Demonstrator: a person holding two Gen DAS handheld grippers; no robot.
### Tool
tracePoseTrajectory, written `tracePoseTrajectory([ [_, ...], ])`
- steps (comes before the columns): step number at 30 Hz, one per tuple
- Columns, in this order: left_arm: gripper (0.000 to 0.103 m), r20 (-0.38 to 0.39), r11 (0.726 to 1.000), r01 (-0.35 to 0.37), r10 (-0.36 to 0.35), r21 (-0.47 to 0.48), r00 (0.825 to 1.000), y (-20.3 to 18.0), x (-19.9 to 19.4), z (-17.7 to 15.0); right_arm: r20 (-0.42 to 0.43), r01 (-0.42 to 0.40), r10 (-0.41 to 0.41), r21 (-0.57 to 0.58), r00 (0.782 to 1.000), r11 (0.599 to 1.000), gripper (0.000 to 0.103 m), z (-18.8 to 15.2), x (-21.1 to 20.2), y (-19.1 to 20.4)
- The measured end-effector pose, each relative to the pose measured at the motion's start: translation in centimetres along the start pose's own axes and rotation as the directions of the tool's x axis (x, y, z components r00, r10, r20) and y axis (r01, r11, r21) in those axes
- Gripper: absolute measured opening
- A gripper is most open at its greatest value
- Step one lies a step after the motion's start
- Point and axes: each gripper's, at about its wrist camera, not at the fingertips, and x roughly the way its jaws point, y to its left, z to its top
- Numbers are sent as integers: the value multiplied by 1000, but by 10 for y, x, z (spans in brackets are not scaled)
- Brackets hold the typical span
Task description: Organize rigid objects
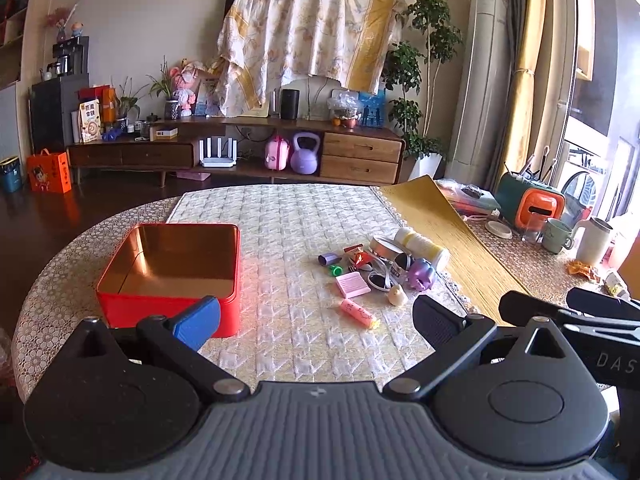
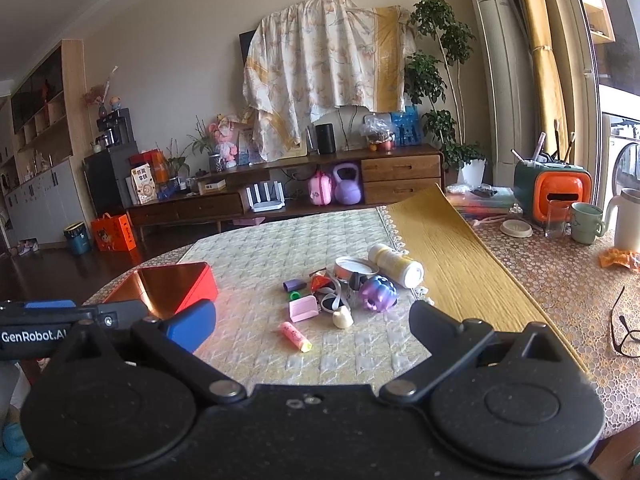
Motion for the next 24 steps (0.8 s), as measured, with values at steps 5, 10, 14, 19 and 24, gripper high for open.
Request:
tracePoseTrajectory([
  [5,103,-5,1000,4,-4,-3,1000,1,2,2,0,-8,8,-7,1000,1000,103,1,-1,-2],
  [10,103,-6,1000,12,-11,28,1000,-5,7,4,-14,-17,17,-9,1000,1000,103,4,3,-4],
  [14,103,-14,1000,14,-14,28,1000,-7,13,6,-13,-19,19,-11,1000,1000,103,4,5,-4],
  [19,103,-42,999,18,-17,27,999,-10,34,12,-18,-25,24,-46,1000,999,103,12,20,-9],
  [24,103,-63,999,27,-25,41,998,-14,63,19,-39,-8,5,-92,999,996,102,17,47,-21],
])
